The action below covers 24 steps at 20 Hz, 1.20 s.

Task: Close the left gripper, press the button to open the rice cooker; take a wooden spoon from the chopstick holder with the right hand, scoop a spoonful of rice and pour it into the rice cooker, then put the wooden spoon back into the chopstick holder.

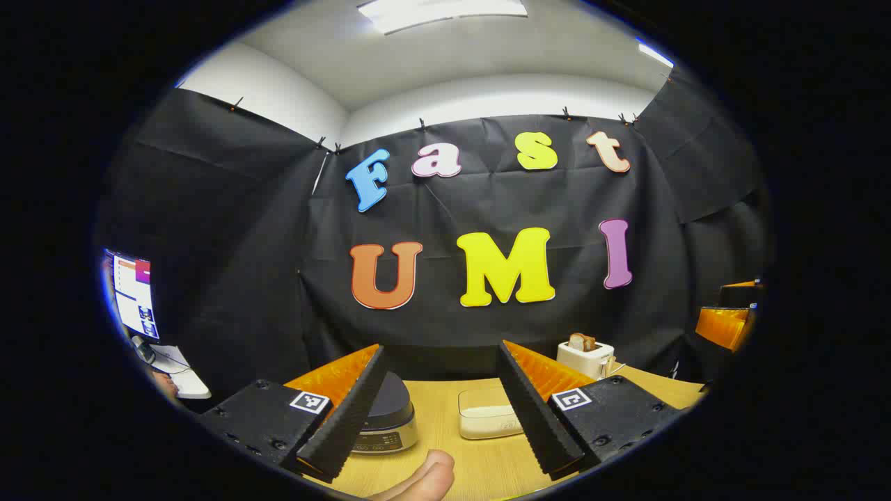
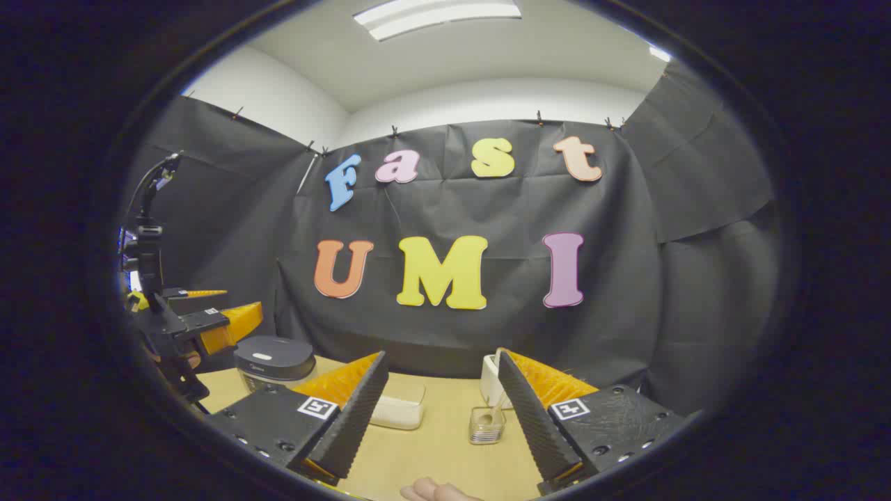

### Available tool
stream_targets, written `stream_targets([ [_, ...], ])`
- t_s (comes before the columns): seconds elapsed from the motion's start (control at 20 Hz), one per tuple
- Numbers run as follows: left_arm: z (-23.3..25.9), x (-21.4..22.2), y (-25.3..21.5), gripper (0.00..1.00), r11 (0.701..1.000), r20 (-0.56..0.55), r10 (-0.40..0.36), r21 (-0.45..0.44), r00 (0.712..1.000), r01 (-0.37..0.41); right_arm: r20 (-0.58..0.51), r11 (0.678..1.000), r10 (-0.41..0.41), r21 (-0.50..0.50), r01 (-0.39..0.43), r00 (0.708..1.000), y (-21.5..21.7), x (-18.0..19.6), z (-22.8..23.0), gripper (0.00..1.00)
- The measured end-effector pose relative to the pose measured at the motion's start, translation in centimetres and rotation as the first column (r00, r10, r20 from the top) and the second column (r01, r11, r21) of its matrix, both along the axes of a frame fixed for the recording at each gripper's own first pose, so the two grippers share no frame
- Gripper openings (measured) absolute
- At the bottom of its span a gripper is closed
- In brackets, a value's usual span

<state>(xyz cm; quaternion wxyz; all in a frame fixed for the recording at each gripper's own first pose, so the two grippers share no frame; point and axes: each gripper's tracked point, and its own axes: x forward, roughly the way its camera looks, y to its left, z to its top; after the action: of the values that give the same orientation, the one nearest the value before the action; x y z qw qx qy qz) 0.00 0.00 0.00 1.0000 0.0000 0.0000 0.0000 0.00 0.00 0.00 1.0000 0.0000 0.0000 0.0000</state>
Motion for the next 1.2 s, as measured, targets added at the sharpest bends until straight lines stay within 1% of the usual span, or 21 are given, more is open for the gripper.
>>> stream_targets([
  [0.05,0.0,-0.7,0.4,1.0,1.0,0.0,0.02,0.012,1.0,-0.02,0.015,1.0,0.003,0.007,-0.003,1.0,0.0,-0.1,0.1,0.95],
  [0.15,0.4,-2.0,0.5,0.99,0.999,0.009,0.043,0.006,0.999,-0.044,0.032,0.999,-0.026,0.023,0.025,0.999,-0.5,-0.5,-0.3,0.95],
  [0.25,0.0,-3.1,0.7,0.99,0.998,0.003,0.056,-0.035,0.998,-0.056,0.042,0.999,-0.03,0.038,0.028,0.999,-0.6,-1.7,-0.6,0.95],
  [0.3,-0.4,-3.6,0.7,0.99,0.997,-0.008,0.057,-0.043,0.998,-0.057,0.051,0.999,-0.027,0.041,0.025,0.998,-0.7,-2.1,-0.6,0.97],
  [0.35,-1.0,-3.9,0.9,1.0,0.997,-0.025,0.059,-0.043,0.998,-0.06,0.055,0.999,-0.035,0.042,0.033,0.998,-1.1,-2.3,-0.6,0.95],
  [0.5,-2.7,-4.2,1.5,0.99,0.997,-0.079,0.06,-0.048,0.995,-0.063,0.034,0.996,-0.072,0.064,0.069,0.997,-3.3,-2.3,-1.5,0.96],
  [0.55,-3.4,-4.4,1.5,1.0,0.997,-0.105,0.053,-0.057,0.993,-0.059,0.021,0.994,-0.081,0.073,0.079,0.997,-3.9,-2.3,-1.8,0.95],
  [0.6,-3.8,-4.2,1.7,1.0,0.996,-0.119,0.048,-0.067,0.992,-0.056,0.015,0.993,-0.089,0.08,0.088,0.996,-4.5,-2.1,-2.0,0.96],
  [0.7,-4.4,-3.5,2.2,1.0,0.995,-0.138,0.049,-0.076,0.989,-0.06,0.0,0.99,-0.11,0.085,0.109,0.994,-5.8,-2.0,-2.7,0.95],
  [0.85,-5.7,-1.9,2.8,1.0,0.994,-0.184,0.046,-0.088,0.982,-0.063,-0.011,0.989,-0.115,0.093,0.116,0.993,-6.6,-1.6,-3.3,0.95],
  [1.1,-6.4,1.7,5.3,1.0,0.989,-0.241,0.09,-0.09,0.966,-0.115,-0.031,0.993,-0.102,0.057,0.103,0.994,-6.9,-0.3,-4.8,0.96],
  [1.15,-6.3,2.5,5.6,0.99,0.99,-0.245,0.085,-0.09,0.966,-0.11,-0.031,0.992,-0.11,0.051,0.111,0.993,-7.2,-0.1,-4.9,0.95],
  [1.2,-6.4,3.1,5.7,0.85,0.99,-0.251,0.072,-0.097,0.965,-0.099,-0.026,0.992,-0.117,0.051,0.118,0.993,-7.6,0.0,-5.0,0.96],
])
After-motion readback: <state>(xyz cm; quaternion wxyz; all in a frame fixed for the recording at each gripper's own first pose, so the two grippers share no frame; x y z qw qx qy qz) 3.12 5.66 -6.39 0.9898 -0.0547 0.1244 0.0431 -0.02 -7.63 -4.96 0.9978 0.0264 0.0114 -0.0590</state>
